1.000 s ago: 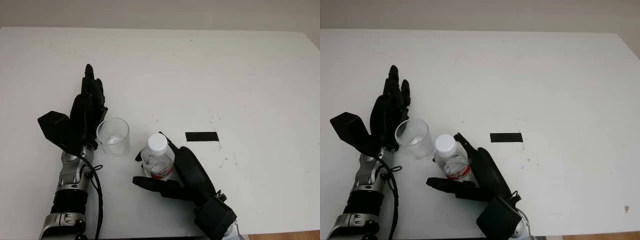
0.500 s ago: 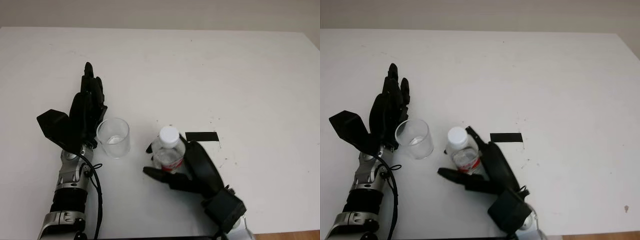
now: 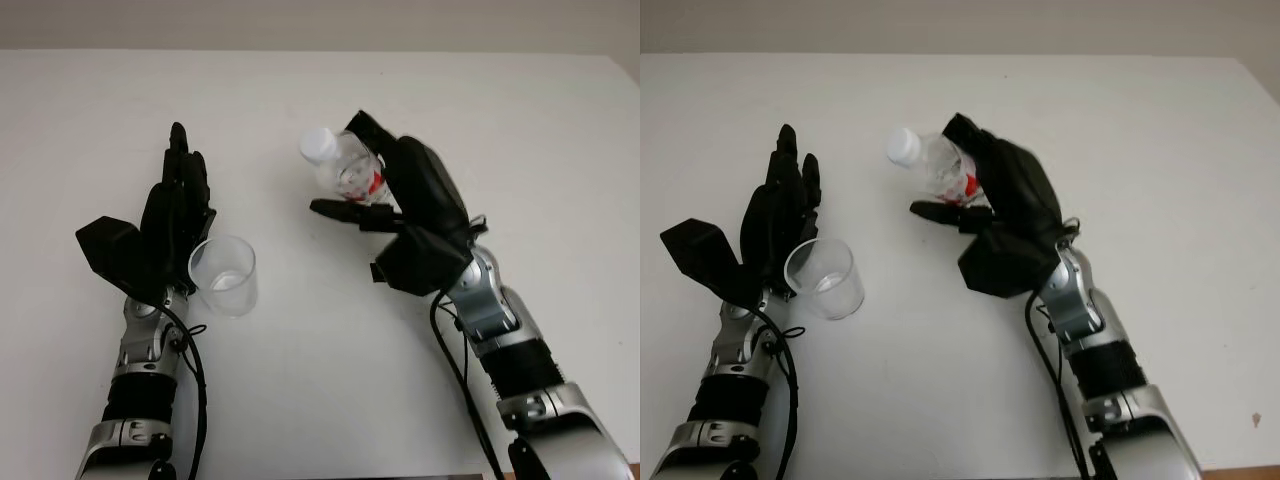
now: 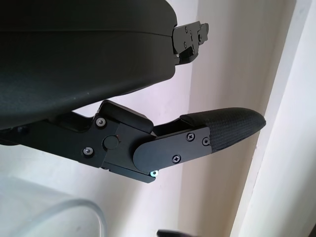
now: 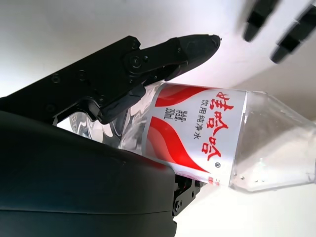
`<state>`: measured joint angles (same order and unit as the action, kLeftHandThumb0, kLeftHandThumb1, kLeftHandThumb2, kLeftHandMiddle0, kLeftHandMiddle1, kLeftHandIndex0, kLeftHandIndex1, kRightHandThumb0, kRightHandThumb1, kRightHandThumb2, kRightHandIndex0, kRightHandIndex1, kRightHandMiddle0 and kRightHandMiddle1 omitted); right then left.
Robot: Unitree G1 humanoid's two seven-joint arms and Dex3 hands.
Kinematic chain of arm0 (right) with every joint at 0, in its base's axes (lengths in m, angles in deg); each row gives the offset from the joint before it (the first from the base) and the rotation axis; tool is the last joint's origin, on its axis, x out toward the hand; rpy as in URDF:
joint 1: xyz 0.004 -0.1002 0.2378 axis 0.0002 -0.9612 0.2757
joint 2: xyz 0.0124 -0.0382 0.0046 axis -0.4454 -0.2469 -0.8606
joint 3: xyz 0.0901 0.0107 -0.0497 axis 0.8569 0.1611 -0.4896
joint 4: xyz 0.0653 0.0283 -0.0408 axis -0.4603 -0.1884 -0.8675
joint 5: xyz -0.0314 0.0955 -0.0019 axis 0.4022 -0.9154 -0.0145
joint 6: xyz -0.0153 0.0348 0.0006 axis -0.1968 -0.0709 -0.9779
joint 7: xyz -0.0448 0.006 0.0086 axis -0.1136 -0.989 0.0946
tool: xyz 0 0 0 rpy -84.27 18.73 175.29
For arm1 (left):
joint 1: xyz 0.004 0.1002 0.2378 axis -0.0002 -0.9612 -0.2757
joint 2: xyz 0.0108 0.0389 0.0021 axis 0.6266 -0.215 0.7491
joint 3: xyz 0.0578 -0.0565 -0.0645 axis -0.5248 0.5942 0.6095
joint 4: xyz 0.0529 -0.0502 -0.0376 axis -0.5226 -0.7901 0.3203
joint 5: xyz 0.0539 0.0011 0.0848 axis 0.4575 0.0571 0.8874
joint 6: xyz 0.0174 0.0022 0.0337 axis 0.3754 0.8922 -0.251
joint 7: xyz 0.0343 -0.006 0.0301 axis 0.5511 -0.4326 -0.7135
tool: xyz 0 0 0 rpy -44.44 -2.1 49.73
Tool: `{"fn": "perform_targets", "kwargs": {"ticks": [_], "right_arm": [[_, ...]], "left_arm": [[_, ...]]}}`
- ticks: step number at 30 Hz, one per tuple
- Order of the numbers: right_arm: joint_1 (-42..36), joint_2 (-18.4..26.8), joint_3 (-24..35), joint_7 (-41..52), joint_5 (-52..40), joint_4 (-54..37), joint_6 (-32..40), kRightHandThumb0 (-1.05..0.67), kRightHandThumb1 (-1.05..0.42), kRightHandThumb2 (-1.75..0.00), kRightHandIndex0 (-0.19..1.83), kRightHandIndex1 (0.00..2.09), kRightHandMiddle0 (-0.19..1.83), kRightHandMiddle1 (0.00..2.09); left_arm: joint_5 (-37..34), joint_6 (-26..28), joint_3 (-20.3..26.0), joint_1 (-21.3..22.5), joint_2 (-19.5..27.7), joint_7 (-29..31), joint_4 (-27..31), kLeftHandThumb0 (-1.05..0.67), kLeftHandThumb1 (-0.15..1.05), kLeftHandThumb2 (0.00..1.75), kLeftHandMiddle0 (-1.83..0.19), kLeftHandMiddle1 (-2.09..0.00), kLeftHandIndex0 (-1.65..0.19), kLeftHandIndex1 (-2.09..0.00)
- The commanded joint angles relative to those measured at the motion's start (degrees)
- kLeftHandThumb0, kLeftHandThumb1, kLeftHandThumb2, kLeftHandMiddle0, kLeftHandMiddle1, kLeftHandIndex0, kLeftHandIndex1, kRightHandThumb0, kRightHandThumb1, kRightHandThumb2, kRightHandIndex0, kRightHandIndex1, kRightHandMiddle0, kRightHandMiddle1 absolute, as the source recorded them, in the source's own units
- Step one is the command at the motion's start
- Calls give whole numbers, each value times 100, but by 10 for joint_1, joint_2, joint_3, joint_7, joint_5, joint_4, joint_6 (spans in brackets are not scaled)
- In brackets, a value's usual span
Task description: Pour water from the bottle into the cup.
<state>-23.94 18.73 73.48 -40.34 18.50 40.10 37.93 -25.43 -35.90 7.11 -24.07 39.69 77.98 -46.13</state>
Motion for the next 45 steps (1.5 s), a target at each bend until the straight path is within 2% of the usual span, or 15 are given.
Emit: {"fn": "perform_targets", "kwargs": {"ticks": [1, 7, 11, 15, 23, 33, 40, 43, 45], "right_arm": [[39, 9, -20, -33, 26, 42, -24, -46, -105, -28, 137, 209, 106, 209], [120, 10, -86, -110, 103, 165, -40, -48, -105, -21, 140, 209, 105, 209], [150, 14, -118, -126, 132, 192, -35, -47, -105, -24, 135, 209, 93, 209], [175, 17, -141, -146, 152, 215, -34, -47, -105, -23, 136, 209, 92, 209], [211, 17, -183, -247, 186, 269, -60, -46, -105, -20, 134, 209, 91, 209], [237, 16, -216, -335, 204, 300, -71, -48, -105, -30, 130, 209, 90, 209], [241, 20, -231, -370, 210, 301, -86, -47, -105, -25, 126, 209, 80, 209], [244, 21, -236, -386, 213, 300, -97, -47, -105, -22, 123, 209, 56, 209], [246, 21, -240, -396, 220, 297, -98, -48, -105, -24, 126, 209, 65, 209]], "left_arm": [[3, -8, 1, 1, 0, 2, 1, -82, 105, 71, 19, -1, 19, 0], [5, -11, 1, 0, 0, -2, -2, -82, 105, 71, 19, 0, 19, 0], [10, -10, 0, -2, -1, -9, 1, -82, 105, 71, 19, 0, 19, 0], [12, -10, 0, -2, -2, -14, -1, -82, 105, 71, 19, -1, 19, 0], [11, -22, 0, 7, -7, -11, -17, -83, 105, 72, 19, -1, 19, 0], [12, -34, -1, 13, -8, -10, -33, -83, 105, 71, 19, -1, 19, 0], [10, -40, -1, 16, -8, -5, -40, -84, 105, 72, 19, 0, 19, 0], [9, -40, 0, 16, -9, -5, -40, -83, 105, 71, 19, -1, 19, 0], [10, -40, 0, 17, -10, -5, -41, -84, 105, 71, 19, 0, 19, 0]]}}
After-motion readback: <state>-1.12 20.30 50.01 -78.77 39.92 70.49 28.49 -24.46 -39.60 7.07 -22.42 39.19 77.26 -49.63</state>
